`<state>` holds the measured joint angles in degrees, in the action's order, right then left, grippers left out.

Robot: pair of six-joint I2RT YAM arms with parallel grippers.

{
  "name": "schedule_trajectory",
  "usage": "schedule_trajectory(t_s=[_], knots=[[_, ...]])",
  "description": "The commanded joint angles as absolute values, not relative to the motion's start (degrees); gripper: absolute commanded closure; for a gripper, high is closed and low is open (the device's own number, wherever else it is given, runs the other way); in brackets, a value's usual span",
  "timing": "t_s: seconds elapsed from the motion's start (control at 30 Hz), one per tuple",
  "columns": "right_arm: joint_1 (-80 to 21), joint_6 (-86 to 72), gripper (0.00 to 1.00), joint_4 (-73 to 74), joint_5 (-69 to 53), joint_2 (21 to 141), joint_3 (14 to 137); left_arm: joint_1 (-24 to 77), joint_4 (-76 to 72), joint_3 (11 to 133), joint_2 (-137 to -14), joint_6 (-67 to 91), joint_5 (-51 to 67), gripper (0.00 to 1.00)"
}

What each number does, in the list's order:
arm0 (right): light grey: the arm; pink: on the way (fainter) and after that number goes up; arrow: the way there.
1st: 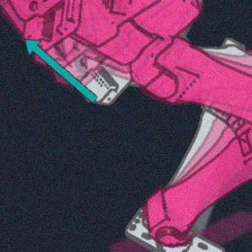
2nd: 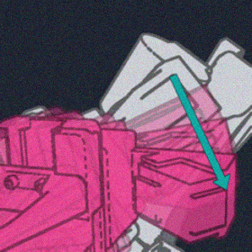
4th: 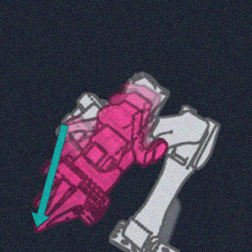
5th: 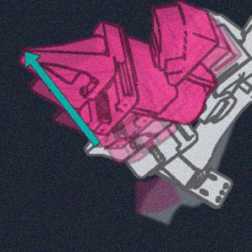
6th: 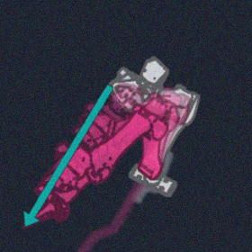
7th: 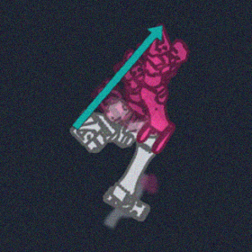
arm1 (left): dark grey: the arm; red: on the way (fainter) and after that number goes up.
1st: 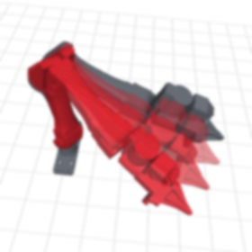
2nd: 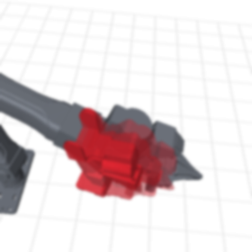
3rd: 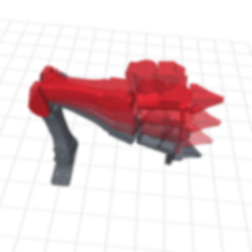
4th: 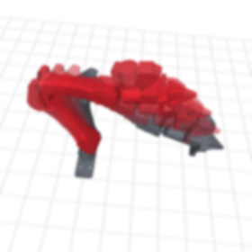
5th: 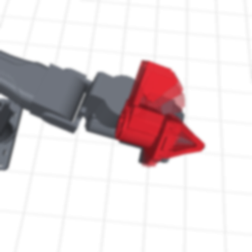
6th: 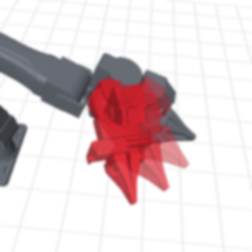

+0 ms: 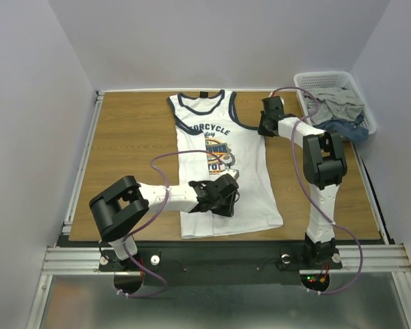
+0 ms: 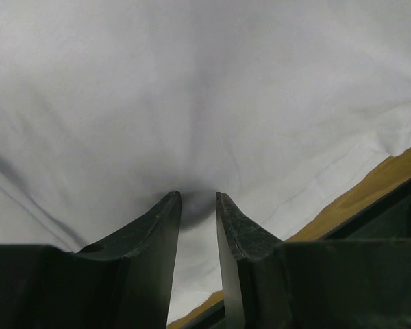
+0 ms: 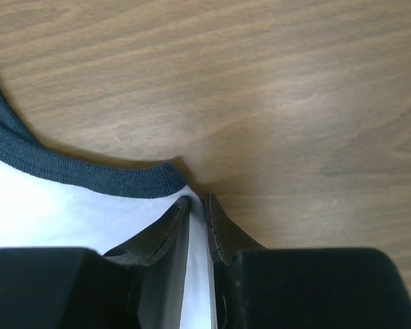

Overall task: Fold and stack the tank tops
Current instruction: Fold the tank top

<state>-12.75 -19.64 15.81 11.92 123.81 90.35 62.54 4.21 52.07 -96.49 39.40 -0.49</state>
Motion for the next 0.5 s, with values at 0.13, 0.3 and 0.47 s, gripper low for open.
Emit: schedule_trajectory(t_s=[0.13,0.3,0.47], knots=[[-11.51,-19.33,0.79,17.58,13.98,118.74,85.26,63.19,16.43,42.99,-93.17,40.77,1.48,0.64],[-11.43,-19.69,0.74,17.58,12.57,115.15,82.53,63.19,18.27,40.52,-89.65,41.66,2.46,0.64],[-11.43,-20.39,0.62,17.58,7.92,111.89,80.77,63.19,19.33,39.28,-86.41,39.73,3.34,0.61]])
